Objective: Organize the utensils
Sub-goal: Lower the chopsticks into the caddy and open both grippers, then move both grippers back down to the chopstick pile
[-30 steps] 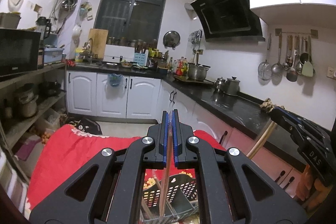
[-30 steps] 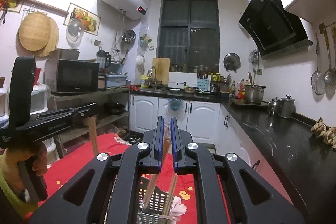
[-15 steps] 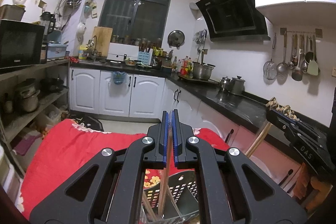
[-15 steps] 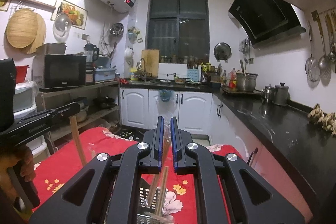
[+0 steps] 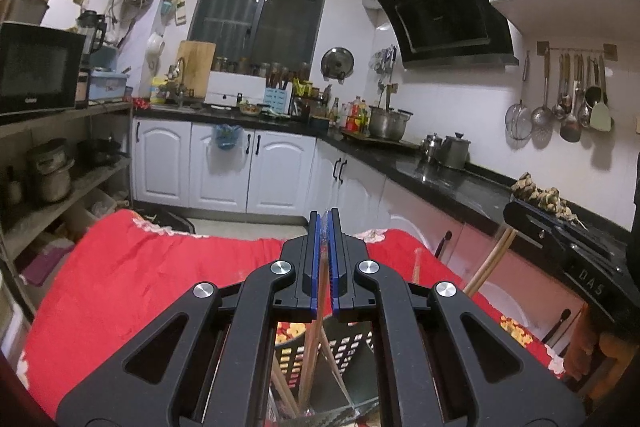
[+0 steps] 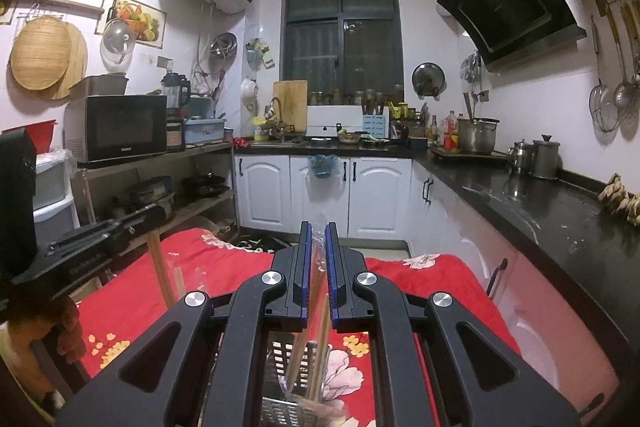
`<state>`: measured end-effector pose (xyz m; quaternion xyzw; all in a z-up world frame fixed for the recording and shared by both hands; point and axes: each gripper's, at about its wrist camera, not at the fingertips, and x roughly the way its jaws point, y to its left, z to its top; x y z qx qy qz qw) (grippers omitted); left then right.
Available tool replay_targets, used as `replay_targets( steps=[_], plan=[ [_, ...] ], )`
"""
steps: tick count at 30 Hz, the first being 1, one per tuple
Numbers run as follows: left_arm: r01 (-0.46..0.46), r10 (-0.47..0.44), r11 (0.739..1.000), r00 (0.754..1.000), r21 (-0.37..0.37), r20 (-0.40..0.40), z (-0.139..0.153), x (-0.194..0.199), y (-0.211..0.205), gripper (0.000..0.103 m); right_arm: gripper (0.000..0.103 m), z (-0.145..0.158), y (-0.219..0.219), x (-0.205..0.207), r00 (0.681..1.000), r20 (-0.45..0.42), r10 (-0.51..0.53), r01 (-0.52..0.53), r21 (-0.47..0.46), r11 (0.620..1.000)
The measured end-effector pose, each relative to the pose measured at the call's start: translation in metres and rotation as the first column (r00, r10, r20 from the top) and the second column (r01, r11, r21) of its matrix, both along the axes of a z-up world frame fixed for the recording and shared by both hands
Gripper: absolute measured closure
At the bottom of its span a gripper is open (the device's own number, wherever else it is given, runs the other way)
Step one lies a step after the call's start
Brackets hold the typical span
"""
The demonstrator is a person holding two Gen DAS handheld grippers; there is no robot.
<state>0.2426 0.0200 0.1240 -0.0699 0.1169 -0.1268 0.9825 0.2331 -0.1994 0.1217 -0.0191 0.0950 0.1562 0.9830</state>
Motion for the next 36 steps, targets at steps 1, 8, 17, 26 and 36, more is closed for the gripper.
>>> replay_targets(
  steps=[1, 8, 17, 26, 36],
  plan=[
    [0.005, -0.005, 1.000, 1.000, -0.001, -0.010, -0.003, 0.001, 0.000, 0.101, 0.096, -0.001, 0.000, 0.000, 1.000, -0.004, 0.003, -0.003, 0.000, 1.000],
    [0.017, -0.017, 1.000, 0.999, -0.001, -0.040, -0.017, 0.002, 0.000, 0.101, 0.096, -0.010, 0.002, 0.001, 1.000, -0.028, 0.013, -0.013, 0.002, 1.000],
    [0.021, -0.020, 1.000, 0.996, 0.012, -0.089, -0.024, 0.001, 0.002, 0.101, 0.093, -0.016, 0.002, 0.001, 0.998, -0.059, 0.009, -0.010, -0.007, 1.000],
    [0.013, -0.012, 1.000, 0.991, 0.008, -0.130, -0.028, -0.001, 0.008, 0.095, 0.070, -0.021, -0.013, -0.004, 0.995, -0.100, -0.002, 0.004, 0.019, 1.000],
    [0.008, -0.012, 0.999, 0.992, -0.032, -0.125, -0.025, -0.020, 0.021, 0.042, 0.056, -0.021, -0.027, -0.019, 0.993, -0.120, -0.017, 0.019, 0.014, 1.000]
  ],
)
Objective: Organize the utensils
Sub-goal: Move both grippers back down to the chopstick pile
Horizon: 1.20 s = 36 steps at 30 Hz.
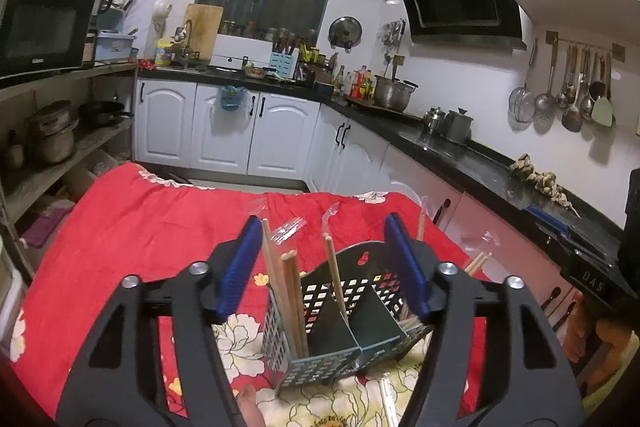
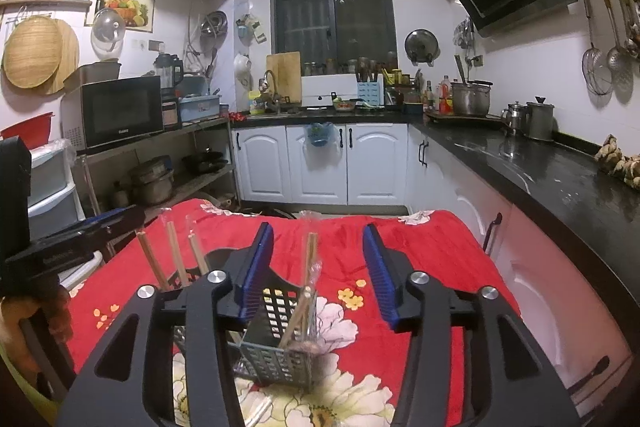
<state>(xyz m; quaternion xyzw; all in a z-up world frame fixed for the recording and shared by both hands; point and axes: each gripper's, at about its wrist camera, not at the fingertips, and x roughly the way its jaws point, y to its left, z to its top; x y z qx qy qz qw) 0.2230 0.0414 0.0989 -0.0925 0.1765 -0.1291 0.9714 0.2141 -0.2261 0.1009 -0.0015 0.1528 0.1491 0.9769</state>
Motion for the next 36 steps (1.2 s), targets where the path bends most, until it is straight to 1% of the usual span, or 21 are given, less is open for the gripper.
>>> replay_targets(
  steps=[2, 4, 6, 7, 9, 10, 12, 14, 16, 22, 29, 36],
  plan=[
    [-0.004, 0.004, 1.000, 1.000, -0.001, 0.002, 0.000, -0.003, 0.002, 0.033, 0.056, -0.001, -0.001, -0.003, 1.000, -0.003, -0.001, 0.001, 0.000, 1.000],
    [-0.006, 0.006, 1.000, 1.000, 0.000, 0.000, -0.001, -0.006, 0.002, 0.029, 0.054, -0.001, -0.002, -0.006, 1.000, -0.003, -0.001, 0.001, 0.000, 1.000],
    [-0.011, 0.011, 1.000, 1.000, 0.000, -0.001, -0.001, -0.008, 0.003, 0.022, 0.053, -0.001, -0.002, -0.006, 1.000, -0.001, 0.000, 0.000, 0.001, 1.000],
    [-0.014, 0.014, 1.000, 1.000, -0.001, -0.002, 0.000, -0.009, 0.004, 0.020, 0.052, -0.001, -0.003, -0.007, 1.000, 0.000, 0.001, -0.001, 0.002, 1.000],
    [-0.016, 0.016, 1.000, 1.000, -0.004, 0.001, 0.000, -0.012, 0.004, 0.013, 0.051, -0.001, -0.003, -0.010, 1.000, 0.002, 0.004, -0.004, 0.001, 1.000],
    [-0.017, 0.017, 1.000, 1.000, -0.006, 0.003, 0.001, -0.014, 0.005, 0.011, 0.050, -0.001, -0.003, -0.012, 1.000, 0.003, 0.007, -0.007, -0.001, 1.000],
    [-0.016, 0.016, 1.000, 1.000, -0.005, 0.005, 0.002, -0.016, 0.003, 0.011, 0.048, -0.001, -0.002, -0.015, 1.000, 0.003, 0.011, -0.011, -0.007, 1.000],
    [-0.016, 0.016, 1.000, 1.000, -0.006, 0.003, 0.002, -0.018, 0.003, 0.011, 0.044, -0.001, -0.002, -0.019, 1.000, 0.003, 0.014, -0.014, -0.011, 1.000],
    [-0.009, 0.009, 1.000, 1.000, -0.002, -0.008, 0.002, -0.021, 0.004, 0.011, 0.042, -0.002, -0.002, -0.023, 1.000, 0.003, 0.014, -0.014, -0.013, 1.000],
    [-0.016, 0.016, 1.000, 0.999, -0.009, -0.031, -0.005, -0.032, 0.006, 0.011, 0.040, -0.004, -0.001, -0.031, 1.000, -0.005, 0.020, -0.021, -0.022, 1.000],
    [-0.025, 0.025, 1.000, 0.997, -0.001, -0.076, -0.021, -0.043, 0.009, 0.011, 0.040, -0.012, 0.004, -0.041, 0.999, -0.024, 0.040, -0.040, -0.035, 0.999],
    [-0.027, 0.030, 0.999, 0.990, 0.024, -0.138, -0.043, -0.052, 0.012, 0.011, 0.040, -0.030, 0.009, -0.047, 0.996, -0.070, 0.056, -0.060, -0.050, 0.997]
  ],
)
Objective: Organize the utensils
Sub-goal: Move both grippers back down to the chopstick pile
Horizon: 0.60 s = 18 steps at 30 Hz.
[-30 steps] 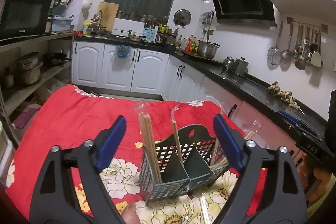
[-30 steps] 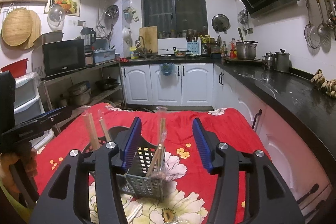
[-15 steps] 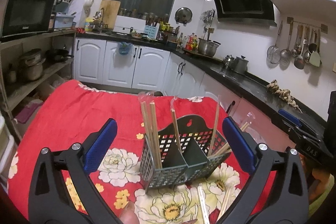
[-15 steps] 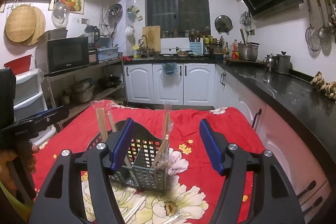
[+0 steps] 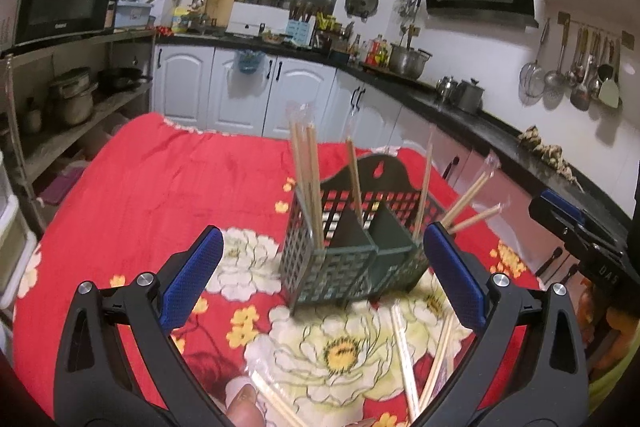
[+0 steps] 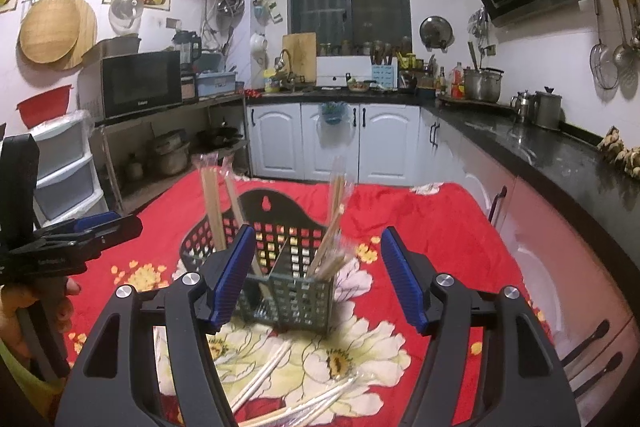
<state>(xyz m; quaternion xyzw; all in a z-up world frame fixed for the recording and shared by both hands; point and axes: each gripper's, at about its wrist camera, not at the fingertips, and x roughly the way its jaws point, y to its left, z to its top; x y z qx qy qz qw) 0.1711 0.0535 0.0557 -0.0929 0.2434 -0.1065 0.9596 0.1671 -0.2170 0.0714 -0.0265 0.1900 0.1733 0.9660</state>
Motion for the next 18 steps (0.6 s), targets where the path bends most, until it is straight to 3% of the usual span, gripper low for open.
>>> replay_targets(
  steps=[18],
  plan=[
    [-0.009, 0.016, 0.999, 0.987, 0.041, -0.158, -0.052, -0.007, 0.004, 0.011, 0.040, -0.067, 0.006, -0.003, 0.981, -0.194, -0.001, -0.007, -0.038, 0.999]
  ],
)
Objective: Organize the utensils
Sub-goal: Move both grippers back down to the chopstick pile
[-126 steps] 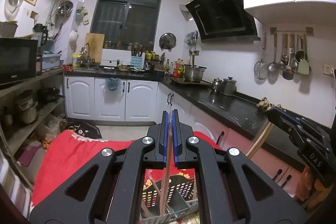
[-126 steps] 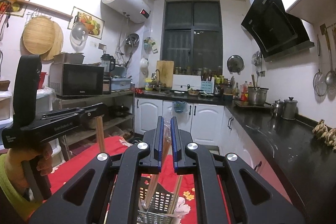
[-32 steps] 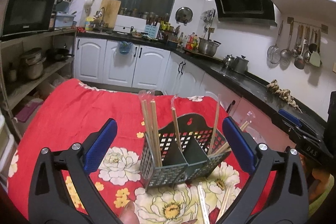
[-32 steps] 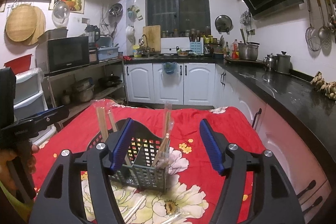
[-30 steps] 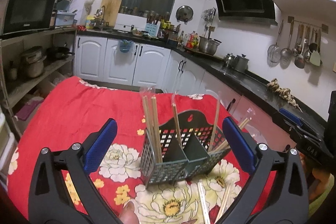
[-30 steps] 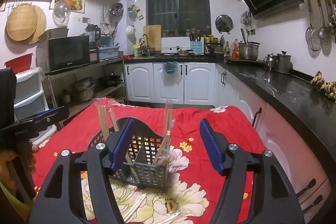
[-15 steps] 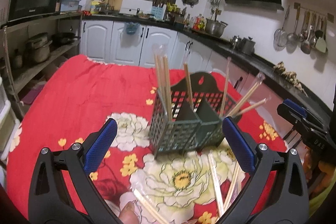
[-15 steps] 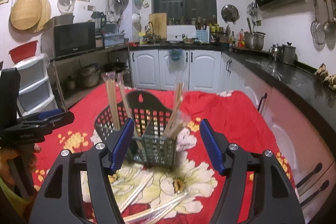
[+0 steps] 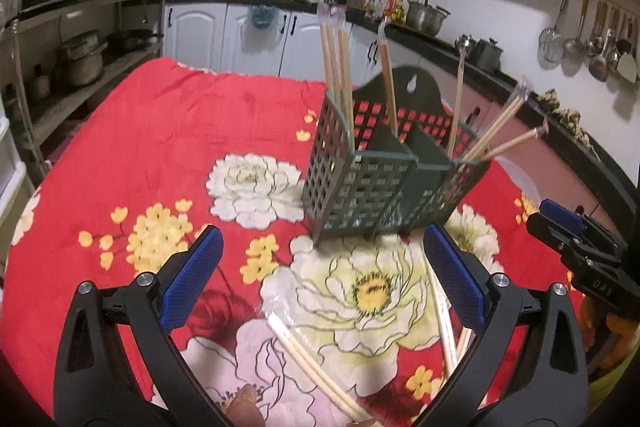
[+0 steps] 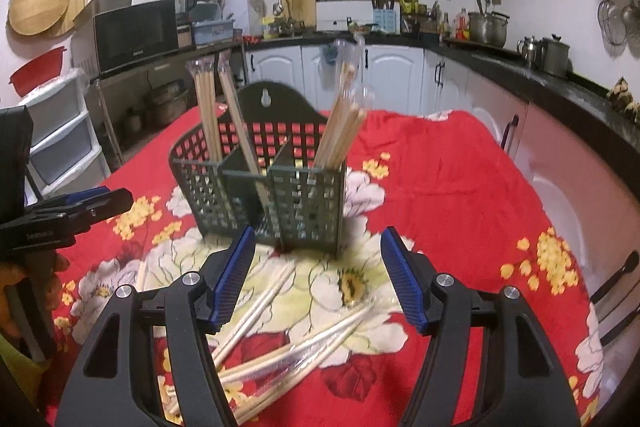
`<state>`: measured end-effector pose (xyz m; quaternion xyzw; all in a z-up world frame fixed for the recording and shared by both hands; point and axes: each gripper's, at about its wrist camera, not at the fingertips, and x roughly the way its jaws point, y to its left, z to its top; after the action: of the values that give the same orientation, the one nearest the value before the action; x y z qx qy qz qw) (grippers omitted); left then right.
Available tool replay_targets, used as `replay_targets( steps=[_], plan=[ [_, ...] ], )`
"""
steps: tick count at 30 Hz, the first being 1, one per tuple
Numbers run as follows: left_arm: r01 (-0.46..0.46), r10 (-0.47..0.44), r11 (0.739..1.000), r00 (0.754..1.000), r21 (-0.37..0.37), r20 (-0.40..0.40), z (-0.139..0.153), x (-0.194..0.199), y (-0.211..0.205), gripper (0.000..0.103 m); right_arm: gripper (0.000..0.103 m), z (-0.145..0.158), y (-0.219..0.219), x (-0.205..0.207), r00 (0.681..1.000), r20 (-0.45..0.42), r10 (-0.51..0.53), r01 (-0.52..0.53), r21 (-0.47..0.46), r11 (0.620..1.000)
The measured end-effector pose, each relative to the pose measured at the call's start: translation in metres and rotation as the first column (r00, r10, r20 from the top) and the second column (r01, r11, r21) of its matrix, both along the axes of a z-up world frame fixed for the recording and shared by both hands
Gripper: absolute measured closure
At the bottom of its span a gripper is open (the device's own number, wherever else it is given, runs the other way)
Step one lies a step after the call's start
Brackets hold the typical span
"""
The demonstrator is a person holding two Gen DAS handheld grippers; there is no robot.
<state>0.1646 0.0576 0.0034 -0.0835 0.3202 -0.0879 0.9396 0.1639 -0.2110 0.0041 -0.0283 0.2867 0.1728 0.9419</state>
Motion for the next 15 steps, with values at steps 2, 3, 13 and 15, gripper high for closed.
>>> replay_targets(
  steps=[2, 3, 13, 15],
  plan=[
    [0.009, -0.008, 1.000, 1.000, 0.004, -0.021, -0.006, 0.000, -0.001, 0.011, 0.040, -0.006, -0.002, 0.000, 1.000, -0.018, -0.004, 0.004, -0.002, 1.000],
    [0.015, -0.015, 1.000, 0.999, 0.005, -0.032, -0.009, -0.001, -0.001, 0.011, 0.040, -0.009, -0.003, 0.000, 1.000, -0.028, -0.007, 0.007, 0.000, 1.000],
    [0.040, -0.039, 0.999, 0.991, 0.001, -0.127, -0.034, -0.001, -0.005, 0.011, 0.043, -0.036, -0.023, 0.008, 0.987, -0.151, -0.046, 0.052, 0.038, 0.998],
    [0.028, -0.028, 1.000, 0.989, -0.002, -0.144, -0.038, 0.000, -0.003, 0.011, 0.046, -0.040, -0.025, 0.011, 0.983, -0.177, -0.051, 0.060, 0.047, 0.997]
  ],
)
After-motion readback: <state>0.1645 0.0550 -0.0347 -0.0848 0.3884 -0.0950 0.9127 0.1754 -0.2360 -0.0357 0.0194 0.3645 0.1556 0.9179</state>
